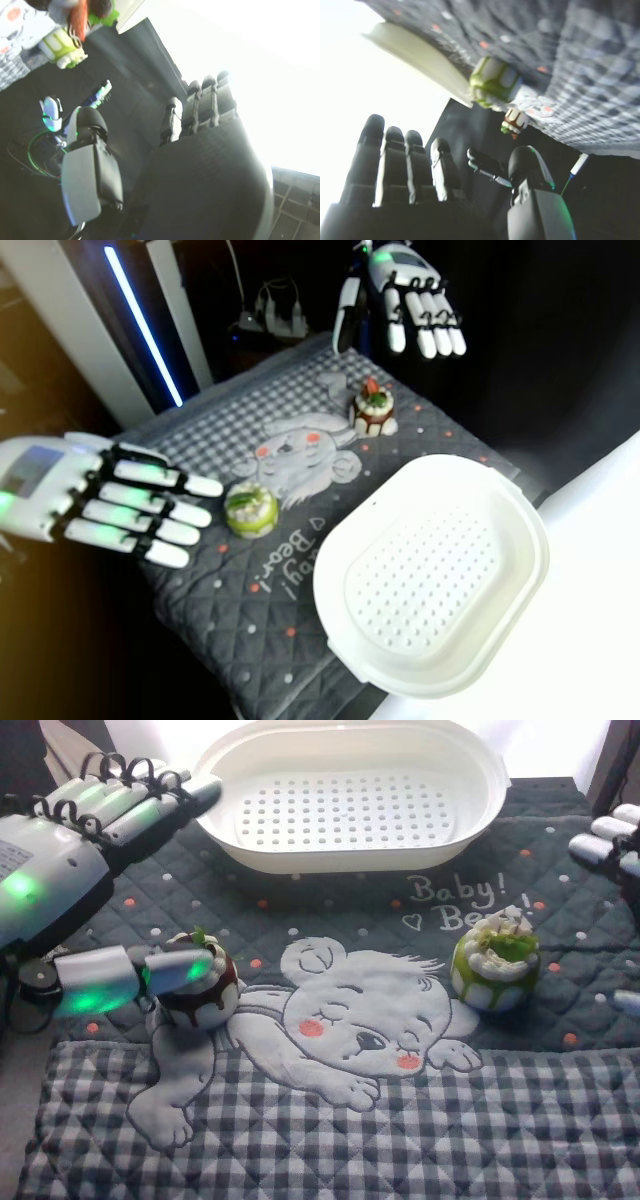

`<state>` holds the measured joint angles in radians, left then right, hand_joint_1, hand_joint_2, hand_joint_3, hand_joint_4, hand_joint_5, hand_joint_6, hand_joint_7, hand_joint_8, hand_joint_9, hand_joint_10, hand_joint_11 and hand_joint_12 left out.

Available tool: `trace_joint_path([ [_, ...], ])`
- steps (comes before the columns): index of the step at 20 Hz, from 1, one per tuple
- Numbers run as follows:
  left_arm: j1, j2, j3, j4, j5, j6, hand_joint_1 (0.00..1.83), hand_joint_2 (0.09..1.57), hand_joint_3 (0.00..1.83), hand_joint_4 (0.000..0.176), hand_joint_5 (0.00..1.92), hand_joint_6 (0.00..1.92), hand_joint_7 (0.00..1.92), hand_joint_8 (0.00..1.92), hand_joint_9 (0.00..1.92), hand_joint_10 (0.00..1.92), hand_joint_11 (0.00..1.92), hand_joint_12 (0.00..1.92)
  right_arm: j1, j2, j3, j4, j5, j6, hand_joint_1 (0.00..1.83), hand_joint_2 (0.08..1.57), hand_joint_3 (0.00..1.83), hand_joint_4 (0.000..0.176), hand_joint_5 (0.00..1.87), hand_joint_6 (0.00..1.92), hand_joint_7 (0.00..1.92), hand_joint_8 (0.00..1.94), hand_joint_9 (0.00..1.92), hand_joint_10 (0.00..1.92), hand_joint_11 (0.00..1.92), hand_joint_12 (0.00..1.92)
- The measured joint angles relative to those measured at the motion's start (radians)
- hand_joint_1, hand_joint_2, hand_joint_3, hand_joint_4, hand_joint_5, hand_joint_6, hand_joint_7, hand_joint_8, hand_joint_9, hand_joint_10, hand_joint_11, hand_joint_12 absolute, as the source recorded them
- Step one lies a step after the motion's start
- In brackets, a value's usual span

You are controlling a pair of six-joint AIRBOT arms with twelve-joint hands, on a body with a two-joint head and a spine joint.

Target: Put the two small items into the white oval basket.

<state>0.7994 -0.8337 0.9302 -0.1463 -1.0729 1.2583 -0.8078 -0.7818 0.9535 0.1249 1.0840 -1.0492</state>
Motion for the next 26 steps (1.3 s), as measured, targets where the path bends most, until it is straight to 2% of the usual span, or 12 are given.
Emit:
trace_joint_path([
  [2, -0.006, 0.0, 0.005, -0.008, 0.004, 0.002, 0.49, 1.16, 0.0, 0.005, 0.0, 0.0, 0.0, 0.0, 0.0, 0.0, 0.0, 0.28, 0.134, -0.034, 0.018, -0.037, -0.077, -0.063, 0.57, 1.18, 0.0, 0.069, 0.0, 0.0, 0.0, 0.0, 0.0, 0.0, 0.0, 0.0],
  [5, -0.01, -0.015, 0.015, -0.006, 0.031, 0.002, 0.49, 1.14, 0.0, 0.054, 0.0, 0.0, 0.0, 0.0, 0.0, 0.0, 0.0, 0.28, 0.156, -0.079, 0.027, -0.085, -0.134, -0.078, 0.6, 1.15, 0.0, 0.085, 0.0, 0.0, 0.0, 0.0, 0.0, 0.0, 0.0, 0.0],
  [9, -0.011, -0.053, 0.047, -0.02, 0.1, -0.018, 0.57, 1.13, 0.0, 0.006, 0.01, 0.0, 0.0, 0.0, 0.0, 0.0, 0.0, 0.33, 0.154, -0.122, 0.057, -0.069, -0.195, -0.078, 0.62, 1.13, 0.0, 0.052, 0.0, 0.0, 0.0, 0.0, 0.0, 0.0, 0.0, 0.0],
  [12, -0.011, -0.111, 0.085, -0.039, 0.188, -0.02, 0.69, 1.1, 0.0, 0.035, 0.08, 0.01, 0.12, 0.02, 0.13, 0.05, 0.0, 1.06, 0.154, -0.155, 0.082, -0.061, -0.235, -0.078, 0.71, 1.14, 0.0, 0.039, 0.0, 0.0, 0.0, 0.0, 0.01, 0.0, 0.06, 0.03],
  [14, -0.013, -0.146, 0.109, -0.076, 0.242, -0.021, 0.97, 1.07, 0.0, 0.067, 0.15, 0.03, 0.2, 0.03, 0.2, 0.13, 0.0, 1.4, 0.154, -0.193, 0.101, -0.066, -0.273, -0.077, 0.82, 1.15, 0.0, 0.0, 0.06, 0.01, 0.05, 0.0, 0.1, 0.02, 0.0, 0.57],
  [15, -0.013, -0.153, 0.119, -0.084, 0.261, -0.021, 1.09, 1.06, 0.0, 0.025, 0.26, 0.01, 0.26, 0.01, 0.18, 0.43, 0.0, 1.56, 0.154, -0.206, 0.108, -0.07, -0.286, -0.069, 0.87, 1.15, 0.0, 0.0, 0.13, 0.03, 0.13, 0.02, 0.18, 0.03, 0.0, 0.83],
  [17, -0.013, -0.163, 0.128, -0.101, 0.268, -0.036, 1.32, 1.07, 0.0, 0.0, 0.6, 0.27, 0.5, 0.36, 0.32, 1.22, 0.25, 1.75, 0.163, -0.223, 0.127, -0.069, -0.282, -0.046, 0.99, 1.21, 0.0, 0.0, 0.33, 0.68, 0.44, 0.83, 0.4, 1.17, 0.13, 1.68],
  [18, -0.013, -0.164, 0.131, -0.093, 0.264, -0.053, 1.19, 1.21, 0.0, 0.0, 0.75, 1.06, 0.64, 1.27, 0.52, 1.55, 0.51, 1.86, 0.169, -0.227, 0.135, -0.068, -0.276, -0.043, 1.1, 1.29, 0.01, 0.0, 0.45, 1.47, 0.69, 1.34, 0.64, 1.55, 0.5, 1.87],
  [19, -0.013, -0.172, 0.138, -0.084, 0.261, -0.077, 1.28, 1.26, 0.01, 0.0, 0.67, 1.38, 0.62, 1.45, 0.63, 1.64, 0.56, 1.91, 0.176, -0.228, 0.139, -0.065, -0.267, -0.041, 1.1, 1.33, 0.02, 0.0, 0.46, 1.67, 0.71, 1.54, 0.77, 1.79, 0.74, 1.91],
  [22, -0.013, -0.179, 0.142, -0.092, 0.261, -0.081, 1.32, 1.27, 0.0, 0.0, 0.56, 1.88, 0.65, 1.59, 0.72, 1.92, 0.82, 1.92, 0.176, -0.231, 0.142, -0.065, -0.28, -0.037, 1.31, 1.26, 0.0, 0.0, 0.68, 1.88, 0.85, 1.89, 1.05, 1.92, 1.13, 1.92],
  [24, -0.013, -0.172, 0.14, -0.085, 0.257, -0.08, 1.32, 1.28, 0.01, 0.0, 0.68, 1.92, 0.64, 1.63, 0.88, 1.92, 0.98, 1.92, 0.182, -0.224, 0.141, -0.067, -0.283, -0.028, 1.15, 0.9, 0.96, 0.0, 0.66, 1.89, 0.77, 1.86, 1.12, 1.92, 1.22, 1.92],
  [26, -0.018, -0.151, 0.128, -0.06, 0.232, -0.087, 1.09, 1.36, 0.06, 0.0, 0.54, 1.75, 0.54, 1.82, 0.79, 1.92, 0.88, 1.92, 0.193, -0.192, 0.13, -0.074, -0.269, -0.016, 1.11, 0.87, 1.04, 0.004, 0.65, 1.86, 0.76, 1.9, 1.0, 1.92, 1.1, 1.92],
])
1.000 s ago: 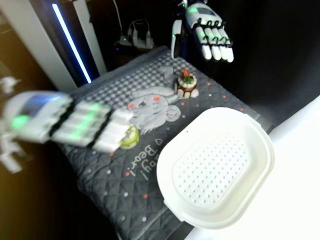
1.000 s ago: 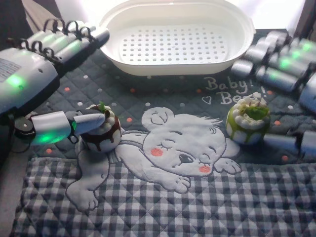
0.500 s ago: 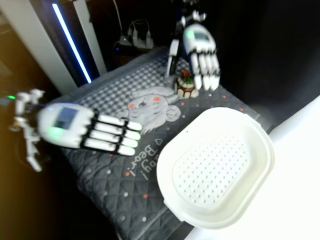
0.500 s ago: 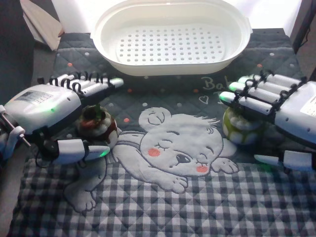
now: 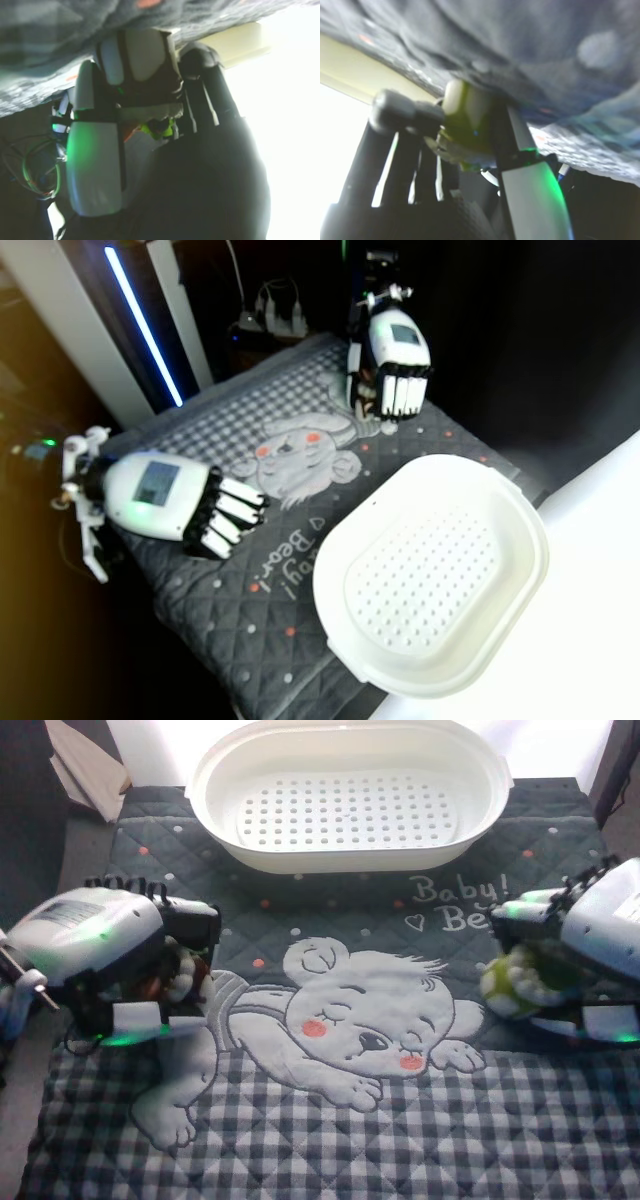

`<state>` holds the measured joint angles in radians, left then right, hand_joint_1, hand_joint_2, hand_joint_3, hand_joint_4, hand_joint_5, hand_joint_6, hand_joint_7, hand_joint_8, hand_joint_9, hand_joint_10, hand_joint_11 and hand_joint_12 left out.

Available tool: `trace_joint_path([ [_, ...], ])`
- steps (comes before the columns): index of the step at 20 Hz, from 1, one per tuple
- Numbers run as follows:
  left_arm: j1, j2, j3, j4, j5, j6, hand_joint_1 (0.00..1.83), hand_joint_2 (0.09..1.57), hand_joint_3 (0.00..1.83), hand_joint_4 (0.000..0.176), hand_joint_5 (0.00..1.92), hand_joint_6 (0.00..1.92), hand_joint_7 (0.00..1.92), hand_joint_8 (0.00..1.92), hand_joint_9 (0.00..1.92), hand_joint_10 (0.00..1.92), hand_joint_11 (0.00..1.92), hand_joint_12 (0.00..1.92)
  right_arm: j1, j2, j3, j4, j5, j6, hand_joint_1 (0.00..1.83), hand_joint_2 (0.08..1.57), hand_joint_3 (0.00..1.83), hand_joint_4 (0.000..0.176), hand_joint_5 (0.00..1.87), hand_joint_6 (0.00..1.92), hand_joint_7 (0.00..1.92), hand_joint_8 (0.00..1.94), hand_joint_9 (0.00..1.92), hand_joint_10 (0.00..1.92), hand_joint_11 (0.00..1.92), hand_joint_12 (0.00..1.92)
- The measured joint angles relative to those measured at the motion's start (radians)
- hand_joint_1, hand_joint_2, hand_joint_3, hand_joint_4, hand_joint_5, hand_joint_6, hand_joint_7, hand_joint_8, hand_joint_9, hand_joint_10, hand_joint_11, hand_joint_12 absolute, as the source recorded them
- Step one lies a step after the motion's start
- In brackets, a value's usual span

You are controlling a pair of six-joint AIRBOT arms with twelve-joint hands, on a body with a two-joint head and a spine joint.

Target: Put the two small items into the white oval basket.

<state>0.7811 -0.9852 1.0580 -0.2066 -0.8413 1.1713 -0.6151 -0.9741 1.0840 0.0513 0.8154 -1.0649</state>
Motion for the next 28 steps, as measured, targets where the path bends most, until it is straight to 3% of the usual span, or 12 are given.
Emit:
trace_joint_path([
  [2, -0.054, 0.014, 0.004, 0.011, -0.05, -0.033, 1.06, 1.35, 0.06, 0.018, 0.55, 1.67, 0.55, 1.76, 0.68, 1.92, 0.74, 1.92, 0.071, 0.019, 0.005, -0.007, -0.007, -0.002, 1.34, 1.07, 0.42, 0.0, 0.75, 1.92, 0.81, 1.92, 0.96, 1.92, 1.05, 1.92],
  [3, -0.098, 0.014, 0.01, 0.028, -0.086, -0.036, 1.08, 1.33, 0.04, 0.016, 0.58, 1.6, 0.6, 1.7, 0.69, 1.92, 0.74, 1.92, 0.105, 0.019, 0.01, -0.011, 0.007, -0.005, 1.11, 1.07, 0.67, 0.0, 0.56, 1.86, 0.67, 1.93, 0.92, 1.92, 1.0, 1.92],
  [6, -0.238, -0.014, 0.07, 0.075, -0.133, -0.04, 1.28, 1.25, 0.0, 0.0, 0.55, 1.86, 0.64, 1.88, 0.78, 1.92, 0.87, 1.92, 0.203, 0.006, 0.037, -0.025, -0.008, -0.053, 1.35, 1.19, 0.09, 0.0, 0.71, 1.92, 0.92, 1.94, 1.11, 1.92, 1.24, 1.92],
  [9, -0.394, -0.107, 0.201, 0.066, 0.023, -0.039, 1.4, 1.2, 0.0, 0.0, 0.56, 1.92, 0.68, 1.92, 0.84, 1.92, 0.98, 1.92, 0.326, -0.062, 0.114, -0.018, -0.081, -0.094, 1.39, 1.18, 0.03, 0.0, 0.75, 1.92, 1.09, 1.94, 1.3, 1.92, 1.37, 1.92],
  [12, -0.467, -0.224, 0.336, 0.017, 0.157, -0.03, 1.39, 1.18, 0.01, 0.0, 0.63, 1.92, 0.7, 1.86, 0.84, 1.92, 0.98, 1.92, 0.422, -0.168, 0.232, -0.017, -0.186, -0.099, 1.14, 0.87, 1.03, 0.0, 0.64, 1.78, 0.8, 1.94, 1.25, 1.92, 1.36, 1.92],
  [15, -0.499, -0.386, 0.544, -0.08, 0.359, -0.02, 1.28, 1.19, 0.03, 0.0, 0.58, 1.92, 0.61, 1.88, 0.72, 1.92, 0.86, 1.92, 0.444, -0.279, 0.365, 0.058, -0.29, -0.1, 1.46, 1.08, 0.36, 0.0, 0.76, 1.92, 1.07, 1.94, 1.37, 1.92, 1.47, 1.92],
  [18, -0.512, -0.44, 0.62, -0.108, 0.48, -0.019, 1.04, 1.38, 0.02, 0.0, 0.44, 1.7, 0.57, 1.77, 0.5, 1.92, 0.64, 1.92, 0.445, -0.325, 0.431, 0.112, -0.348, -0.103, 0.82, 1.15, 0.06, 0.0, 0.31, 1.92, 0.49, 1.94, 0.62, 1.92, 0.76, 1.92],
  [19, -0.512, -0.441, 0.62, -0.107, 0.488, -0.019, 0.89, 1.24, 0.0, 0.023, 0.11, 1.17, 0.16, 1.14, 0.12, 1.47, 0.14, 1.88, 0.445, -0.323, 0.431, 0.109, -0.359, -0.106, 0.67, 1.17, 0.04, 0.0, 0.09, 1.73, 0.26, 1.69, 0.27, 1.79, 0.26, 1.92],
  [20, -0.512, -0.441, 0.62, -0.106, 0.499, -0.014, 0.74, 1.16, 0.0, 0.079, 0.03, 0.55, 0.05, 0.48, 0.02, 0.68, 0.03, 1.3, 0.445, -0.323, 0.431, 0.109, -0.368, -0.108, 0.5, 1.18, 0.02, 0.0, 0.02, 1.1, 0.2, 0.97, 0.1, 1.13, 0.05, 1.4],
  [22, -0.512, -0.441, 0.62, -0.109, 0.503, -0.013, 0.63, 1.11, 0.0, 0.14, 0.02, 0.04, 0.0, 0.03, 0.0, 0.05, 0.0, 0.16, 0.445, -0.323, 0.425, 0.108, -0.372, -0.107, 0.4, 1.2, 0.0, 0.027, 0.08, 0.32, 0.2, 0.19, 0.08, 0.47, 0.0, 0.84],
  [26, -0.512, -0.439, 0.62, -0.109, 0.501, -0.007, 0.51, 1.05, 0.0, 0.176, 0.0, 0.0, 0.0, 0.0, 0.0, 0.0, 0.0, 0.0, 0.449, -0.322, 0.413, 0.104, -0.371, -0.108, 0.33, 1.19, 0.0, 0.017, 0.0, 0.0, 0.04, 0.0, 0.07, 0.17, 0.0, 0.93],
  [28, -0.512, -0.418, 0.59, -0.137, 0.501, 0.038, 0.46, 1.0, 0.0, 0.176, 0.0, 0.0, 0.0, 0.0, 0.0, 0.0, 0.0, 0.0, 0.449, -0.313, 0.398, 0.1, -0.375, -0.107, 0.32, 1.17, 0.0, 0.074, 0.0, 0.0, 0.0, 0.0, 0.02, 0.09, 0.0, 0.95],
])
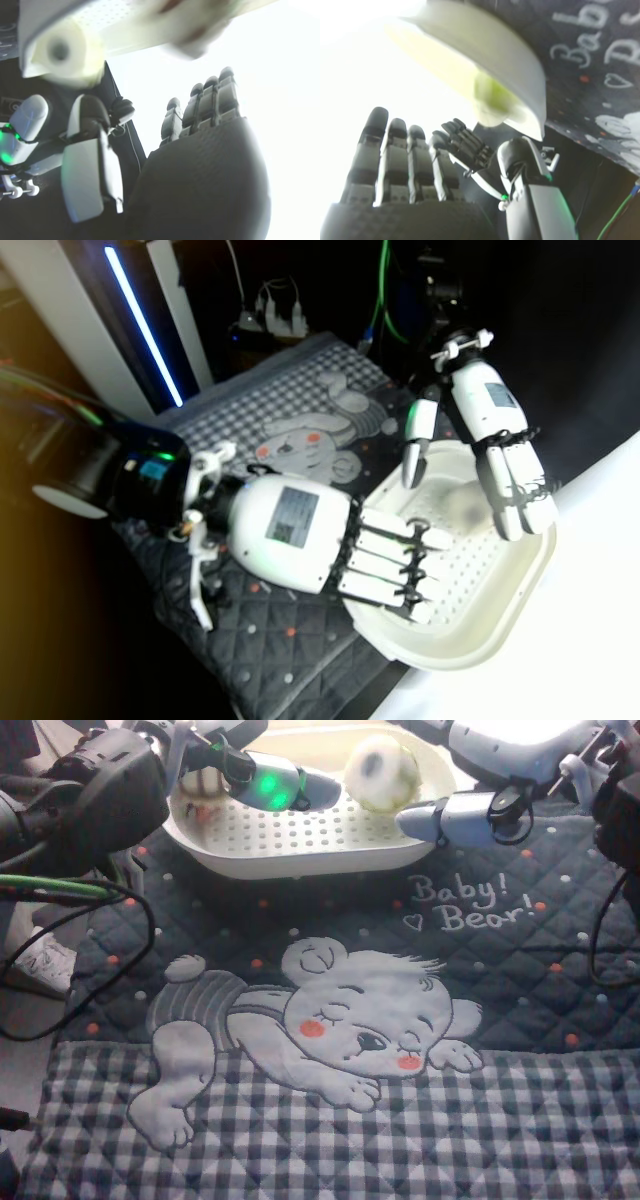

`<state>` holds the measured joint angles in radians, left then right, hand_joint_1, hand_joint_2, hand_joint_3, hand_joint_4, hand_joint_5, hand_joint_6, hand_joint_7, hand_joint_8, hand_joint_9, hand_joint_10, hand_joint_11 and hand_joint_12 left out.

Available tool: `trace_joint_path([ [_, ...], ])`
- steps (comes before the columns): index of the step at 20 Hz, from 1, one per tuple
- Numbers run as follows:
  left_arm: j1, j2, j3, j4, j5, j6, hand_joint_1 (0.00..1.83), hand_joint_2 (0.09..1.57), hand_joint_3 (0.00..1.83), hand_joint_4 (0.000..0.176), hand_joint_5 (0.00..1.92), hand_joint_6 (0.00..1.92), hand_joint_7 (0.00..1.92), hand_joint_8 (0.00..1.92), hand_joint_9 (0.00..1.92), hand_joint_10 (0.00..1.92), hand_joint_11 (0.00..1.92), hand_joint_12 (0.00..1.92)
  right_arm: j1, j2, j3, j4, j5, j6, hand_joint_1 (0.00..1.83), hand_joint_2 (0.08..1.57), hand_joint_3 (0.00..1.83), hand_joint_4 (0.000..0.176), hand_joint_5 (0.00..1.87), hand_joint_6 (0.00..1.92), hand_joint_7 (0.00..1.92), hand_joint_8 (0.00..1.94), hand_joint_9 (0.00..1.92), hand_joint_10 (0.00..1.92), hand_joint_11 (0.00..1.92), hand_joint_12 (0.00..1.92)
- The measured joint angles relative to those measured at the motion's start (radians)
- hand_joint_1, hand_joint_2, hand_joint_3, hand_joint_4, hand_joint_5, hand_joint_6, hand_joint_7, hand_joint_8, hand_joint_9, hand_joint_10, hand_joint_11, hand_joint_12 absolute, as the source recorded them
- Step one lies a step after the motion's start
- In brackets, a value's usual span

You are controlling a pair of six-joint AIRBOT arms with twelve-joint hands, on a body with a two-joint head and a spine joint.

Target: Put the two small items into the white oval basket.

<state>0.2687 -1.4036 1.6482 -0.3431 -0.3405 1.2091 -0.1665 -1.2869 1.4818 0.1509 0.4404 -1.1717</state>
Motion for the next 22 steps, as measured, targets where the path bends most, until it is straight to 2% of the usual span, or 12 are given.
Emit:
trace_joint_path([
  [3, 0.007, 0.088, -0.109, 0.034, -0.057, 0.011, 0.4, 0.97, 0.0, 0.176, 0.0, 0.0, 0.0, 0.0, 0.0, 0.0, 0.0, 0.0, 0.0, 0.068, -0.069, -0.032, 0.01, -0.001, 0.28, 1.18, 0.0, 0.076, 0.0, 0.0, 0.0, 0.0, 0.08, 0.1, 0.0, 1.23],
  [4, 0.018, 0.161, -0.2, 0.042, -0.122, 0.009, 0.45, 1.01, 0.0, 0.176, 0.0, 0.0, 0.0, 0.0, 0.0, 0.0, 0.0, 0.0, 0.0, 0.122, -0.139, -0.041, 0.036, 0.0, 0.24, 1.14, 0.01, 0.168, 0.0, 0.0, 0.0, 0.0, 0.0, 0.14, 0.0, 1.5],
  [6, 0.058, 0.267, -0.314, 0.104, -0.249, -0.021, 0.38, 1.02, 0.0, 0.169, 0.0, 0.0, 0.0, 0.0, 0.0, 0.0, 0.0, 0.0, 0.0, 0.234, -0.259, -0.106, 0.079, -0.001, 0.24, 1.14, 0.0, 0.174, 0.0, 0.0, 0.0, 0.0, 0.0, 0.11, 0.0, 1.47],
  [7, 0.087, 0.298, -0.343, 0.121, -0.312, -0.054, 0.36, 1.03, 0.0, 0.157, 0.0, 0.0, 0.0, 0.0, 0.0, 0.0, 0.0, 0.0, 0.0, 0.279, -0.306, -0.114, 0.106, 0.005, 0.34, 1.17, 0.0, 0.122, 0.0, 0.0, 0.0, 0.0, 0.0, 0.02, 0.0, 0.92],
  [13, 0.382, 0.473, -0.525, 0.177, -0.776, -0.254, 0.47, 1.02, 0.0, 0.176, 0.0, 0.0, 0.0, 0.0, 0.0, 0.0, 0.0, 0.0, -0.165, 0.468, -0.472, -0.259, 0.389, 0.203, 0.29, 1.13, 0.0, 0.125, 0.0, 0.0, 0.0, 0.0, 0.06, 0.01, 0.0, 0.8],
  [14, 0.425, 0.486, -0.544, 0.188, -0.839, -0.285, 0.41, 1.06, 0.01, 0.176, 0.0, 0.0, 0.0, 0.0, 0.0, 0.0, 0.0, 0.0, -0.216, 0.488, -0.5, -0.27, 0.411, 0.206, 0.28, 1.12, 0.0, 0.097, 0.0, 0.0, 0.0, 0.0, 0.06, 0.01, 0.0, 0.78],
  [15, 0.495, 0.512, -0.575, 0.19, -0.927, -0.314, 0.42, 1.06, 0.01, 0.176, 0.0, 0.0, 0.0, 0.0, 0.0, 0.0, 0.0, 0.0, -0.278, 0.508, -0.517, -0.268, 0.481, 0.247, 0.27, 1.12, 0.0, 0.071, 0.0, 0.0, 0.0, 0.0, 0.05, 0.0, 0.0, 0.69],
  [16, 0.544, 0.53, -0.599, 0.18, -0.987, -0.32, 0.5, 1.06, 0.01, 0.176, 0.0, 0.0, 0.0, 0.0, 0.0, 0.0, 0.0, 0.0, -0.317, 0.523, -0.515, -0.257, 0.543, 0.311, 0.38, 1.1, 0.0, 0.108, 0.0, 0.0, 0.0, 0.0, 0.01, 0.0, 0.0, 0.15],
  [18, 0.639, 0.557, -0.629, 0.145, -1.118, -0.34, 0.48, 1.04, 0.0, 0.166, 0.0, 0.0, 0.0, 0.0, 0.0, 0.0, 0.0, 0.0, -0.408, 0.54, -0.506, -0.182, 0.696, 0.395, 0.38, 1.1, 0.0, 0.023, 0.0, 0.0, 0.0, 0.0, 0.0, 0.0, 0.0, 0.01],
  [20, 0.743, 0.56, -0.642, 0.09, -1.243, -0.398, 0.46, 1.08, 0.01, 0.15, 0.0, 0.0, 0.0, 0.0, 0.0, 0.0, 0.0, 0.0, -0.515, 0.541, -0.514, -0.106, 0.846, 0.403, 0.5, 1.04, 0.0, 0.003, 0.0, 0.0, 0.0, 0.0, 0.0, 0.0, 0.0, 0.0],
  [21, 0.747, 0.559, -0.647, 0.077, -1.238, -0.402, 0.46, 1.1, 0.02, 0.15, 0.0, 0.0, 0.0, 0.0, 0.0, 0.0, 0.0, 0.0, -0.553, 0.543, -0.523, -0.085, 0.883, 0.404, 0.57, 1.02, 0.0, 0.009, 0.0, 0.0, 0.0, 0.0, 0.0, 0.0, 0.0, 0.0],
  [22, 0.732, 0.559, -0.645, 0.084, -1.238, -0.401, 0.35, 1.24, 0.01, 0.111, 0.0, 0.0, 0.0, 0.0, 0.0, 0.0, 0.0, 0.0, -0.605, 0.556, -0.546, -0.06, 0.948, 0.406, 0.54, 1.02, 0.0, 0.073, 0.0, 0.0, 0.0, 0.0, 0.0, 0.0, 0.0, 0.0],
])
